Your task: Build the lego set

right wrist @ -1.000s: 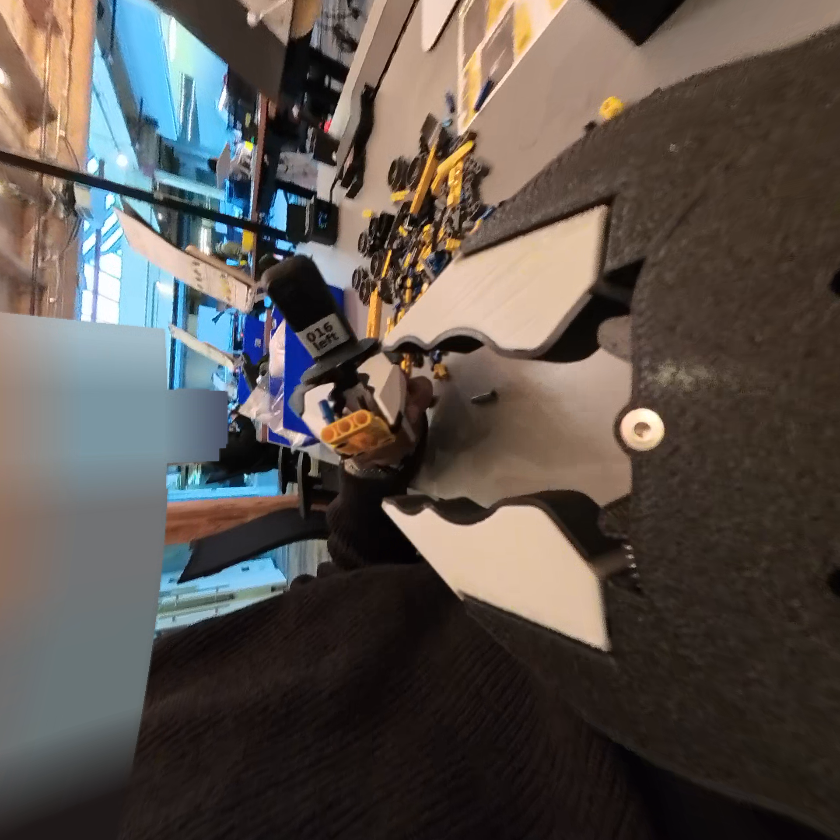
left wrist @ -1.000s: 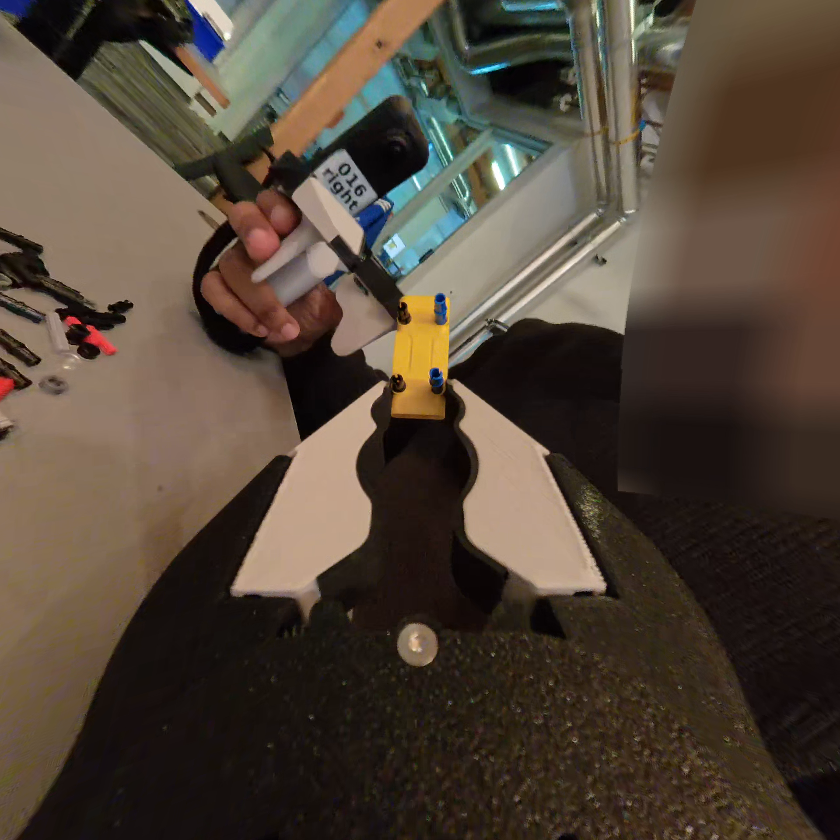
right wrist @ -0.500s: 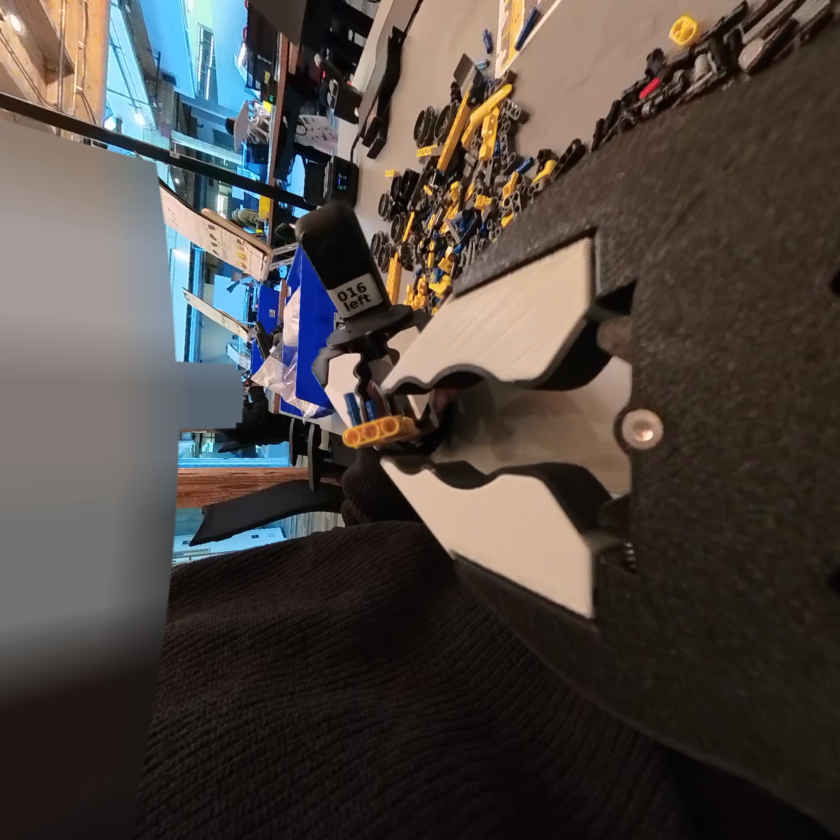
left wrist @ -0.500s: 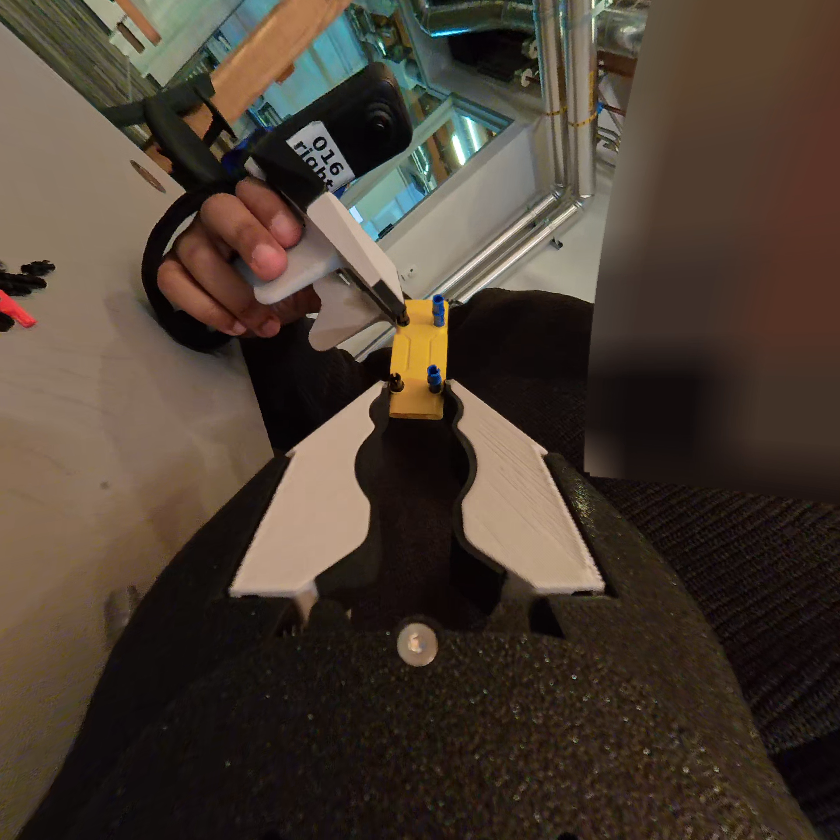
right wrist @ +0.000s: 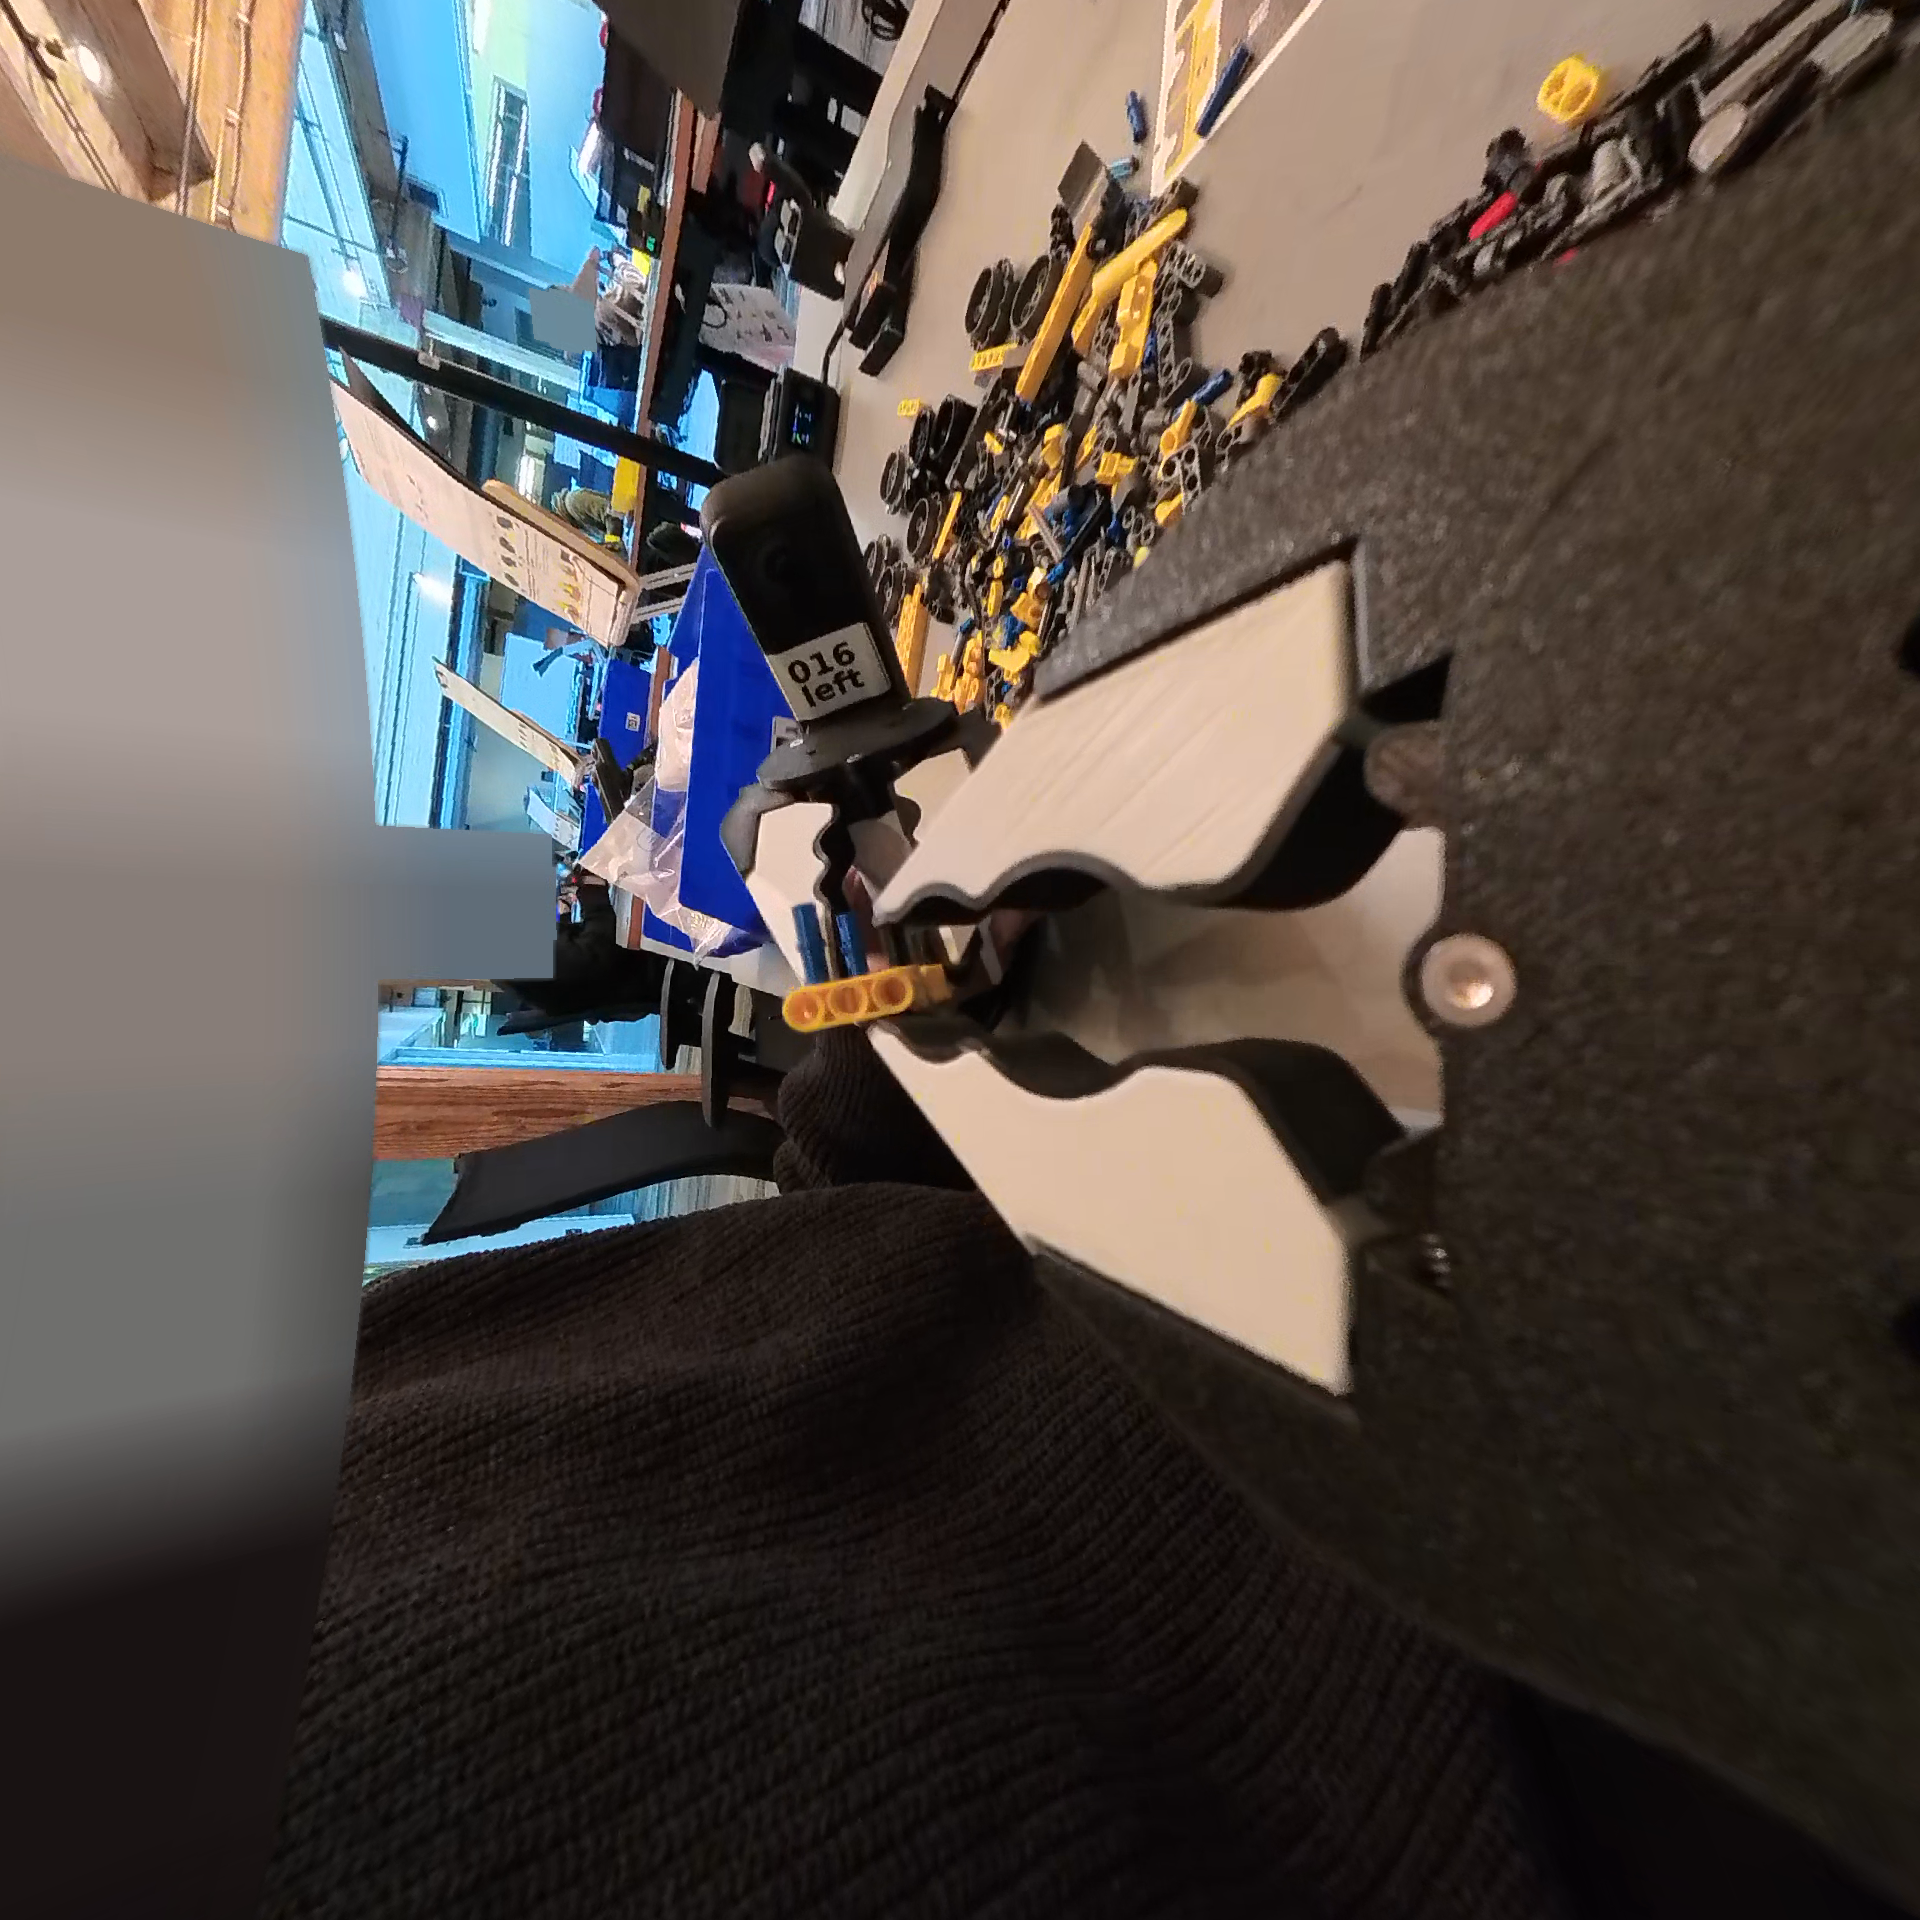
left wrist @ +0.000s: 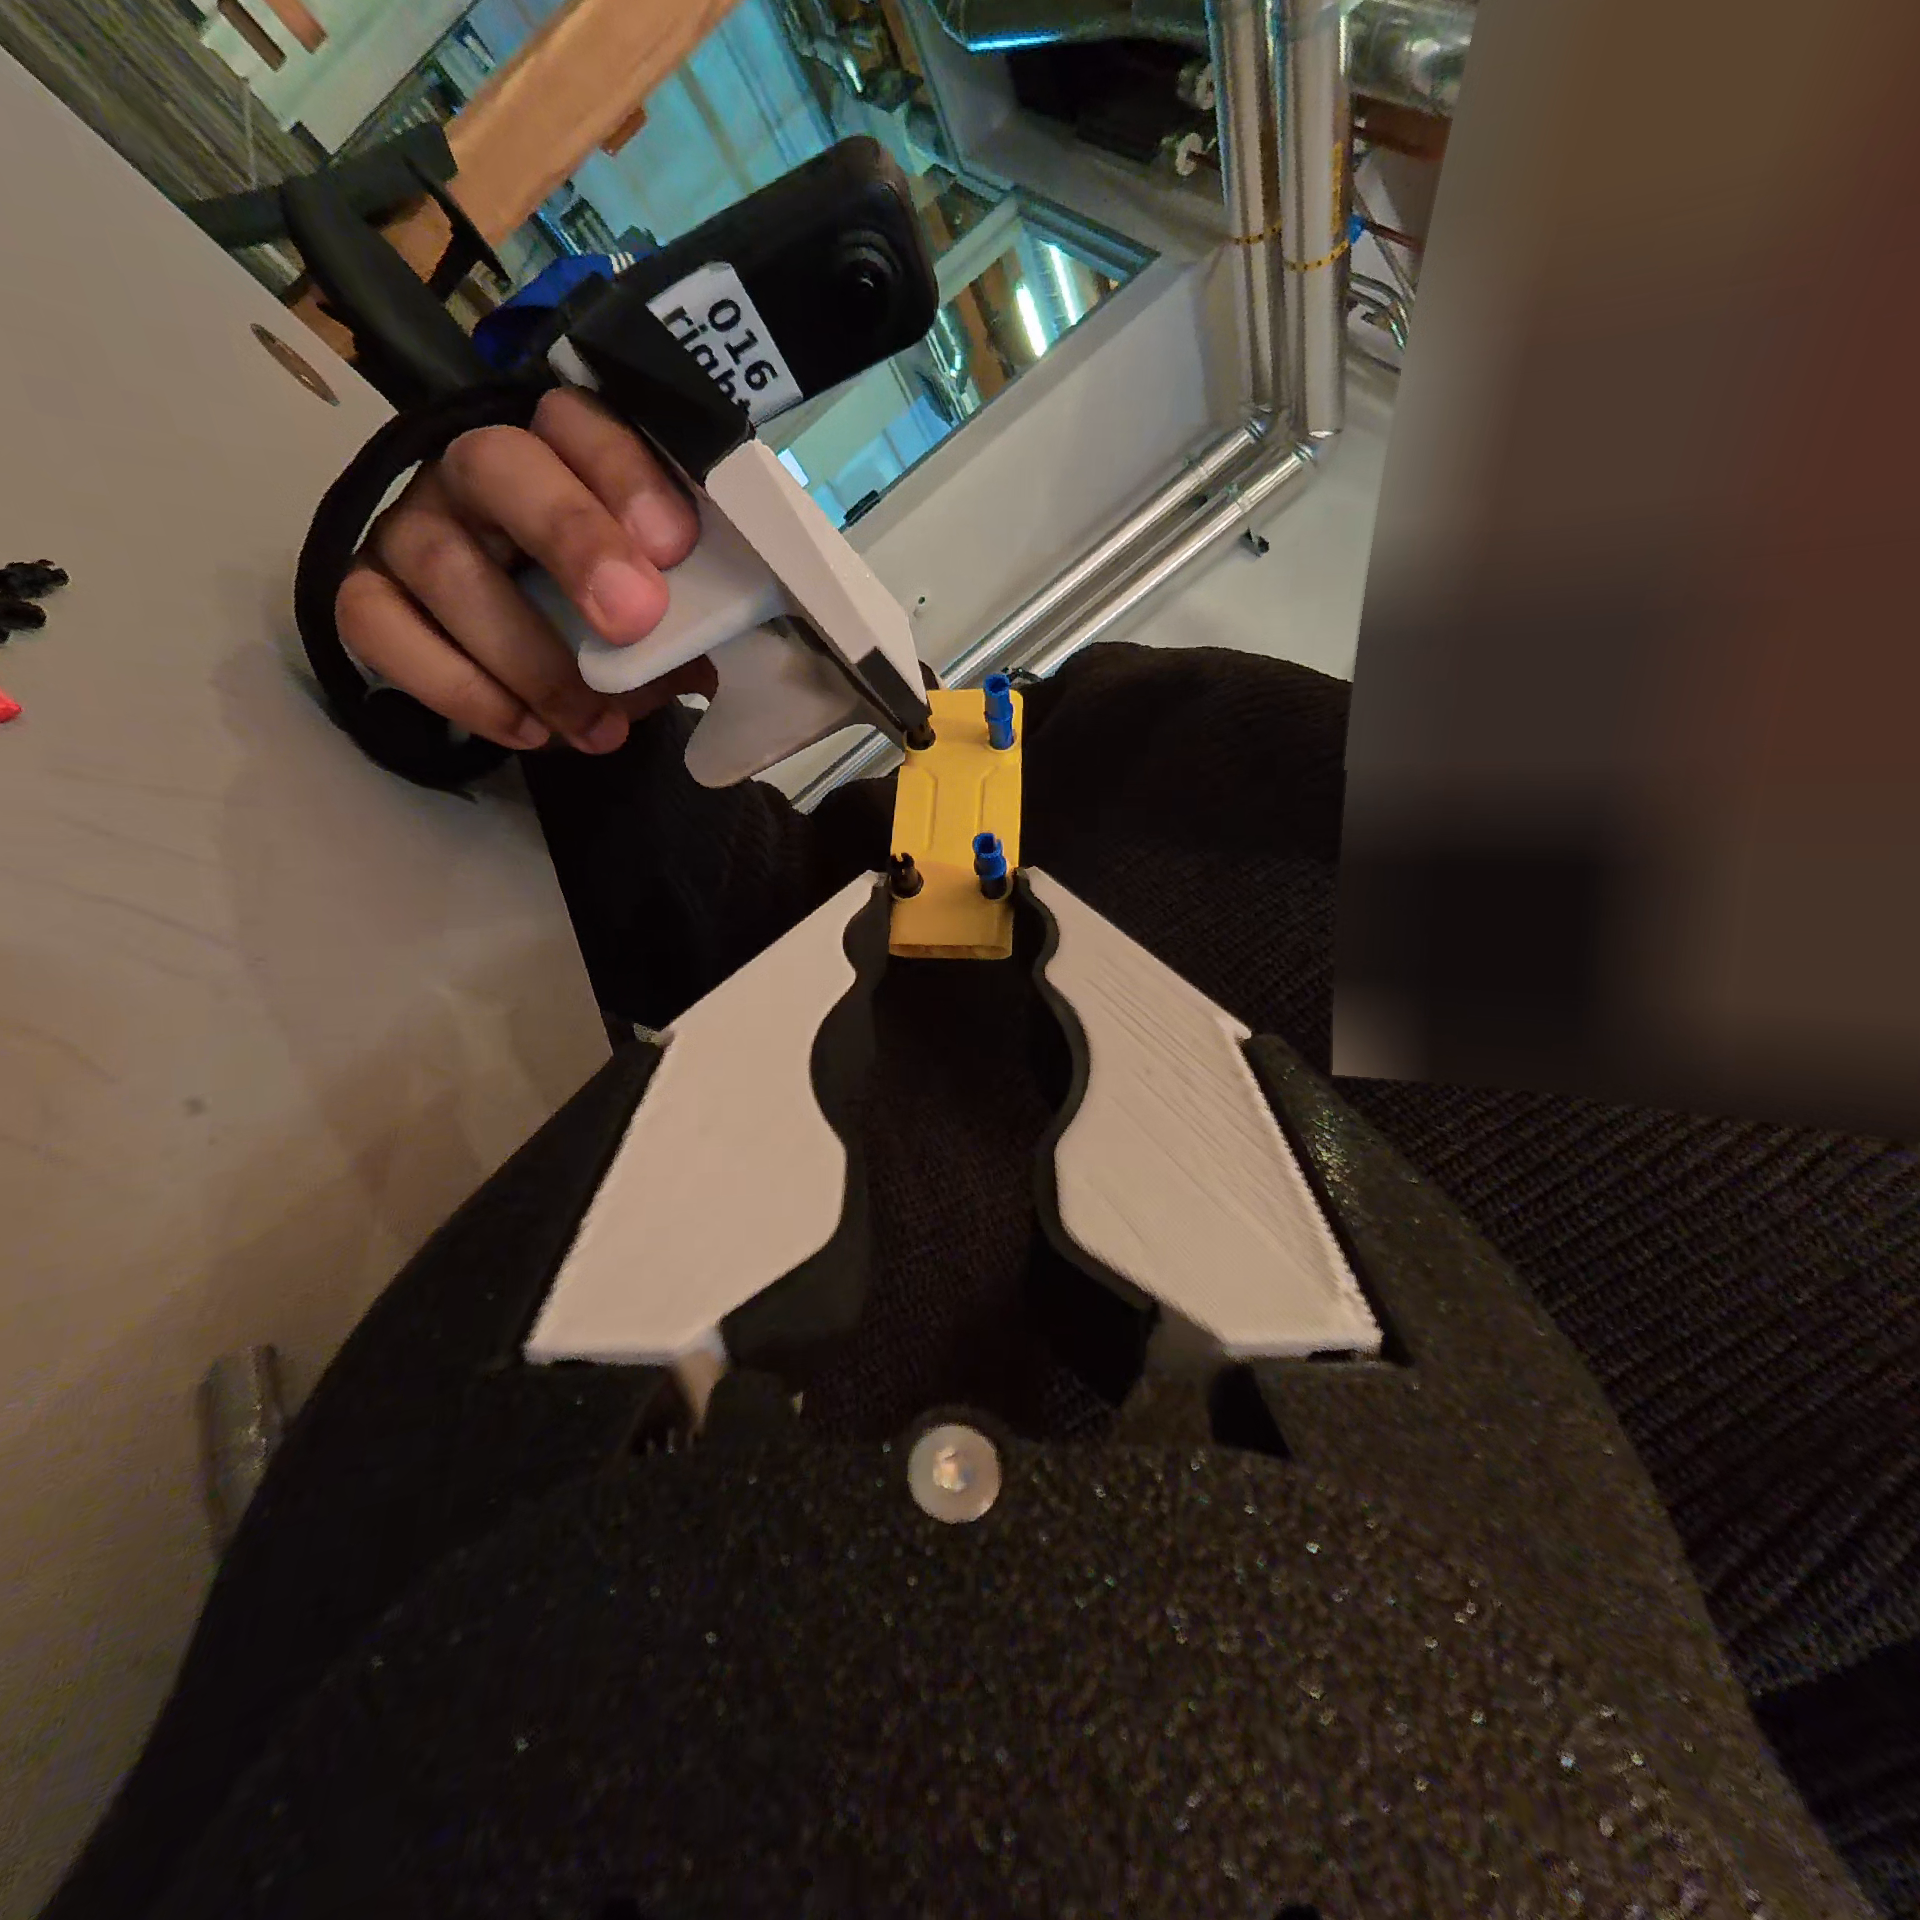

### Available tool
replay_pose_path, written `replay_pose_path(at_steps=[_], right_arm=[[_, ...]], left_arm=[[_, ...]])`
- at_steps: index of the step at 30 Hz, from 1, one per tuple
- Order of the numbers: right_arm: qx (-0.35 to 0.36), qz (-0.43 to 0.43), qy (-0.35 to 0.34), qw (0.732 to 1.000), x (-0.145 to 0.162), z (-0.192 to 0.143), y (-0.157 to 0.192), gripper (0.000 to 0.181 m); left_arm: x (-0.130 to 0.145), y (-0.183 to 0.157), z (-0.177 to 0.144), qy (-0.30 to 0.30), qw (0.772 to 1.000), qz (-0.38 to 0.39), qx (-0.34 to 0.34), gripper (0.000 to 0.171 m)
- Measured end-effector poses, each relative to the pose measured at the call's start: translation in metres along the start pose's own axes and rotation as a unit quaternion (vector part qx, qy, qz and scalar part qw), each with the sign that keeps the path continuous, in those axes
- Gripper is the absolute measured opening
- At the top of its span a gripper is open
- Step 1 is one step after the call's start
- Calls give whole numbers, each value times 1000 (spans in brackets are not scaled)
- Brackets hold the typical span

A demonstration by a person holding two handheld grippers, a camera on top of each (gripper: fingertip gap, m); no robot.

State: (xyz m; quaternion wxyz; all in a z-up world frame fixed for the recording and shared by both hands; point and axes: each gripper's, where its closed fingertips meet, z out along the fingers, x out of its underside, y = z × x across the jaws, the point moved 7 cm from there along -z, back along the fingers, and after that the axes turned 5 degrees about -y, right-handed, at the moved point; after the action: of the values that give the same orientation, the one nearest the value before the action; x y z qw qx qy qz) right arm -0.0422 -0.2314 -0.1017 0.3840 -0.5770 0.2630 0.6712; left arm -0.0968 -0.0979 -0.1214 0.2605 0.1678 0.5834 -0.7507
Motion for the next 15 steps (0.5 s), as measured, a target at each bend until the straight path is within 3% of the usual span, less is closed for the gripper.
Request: replay_pose_path(at_steps=[6, 9, 15], right_arm=[[33, 8, -4, 999, 0, -1, -7, 17], [40, 11, -20, 999, -3, -4, -8, 39], [45, 1, -20, 999, -3, -4, -6, 38]], left_arm=[[-6, 3, -6, -29, 999, -2, -12, 23], [-5, 3, -5, -27, 999, 0, -17, 23], [-5, 5, -5, -26, 999, 0, -27, 23]])
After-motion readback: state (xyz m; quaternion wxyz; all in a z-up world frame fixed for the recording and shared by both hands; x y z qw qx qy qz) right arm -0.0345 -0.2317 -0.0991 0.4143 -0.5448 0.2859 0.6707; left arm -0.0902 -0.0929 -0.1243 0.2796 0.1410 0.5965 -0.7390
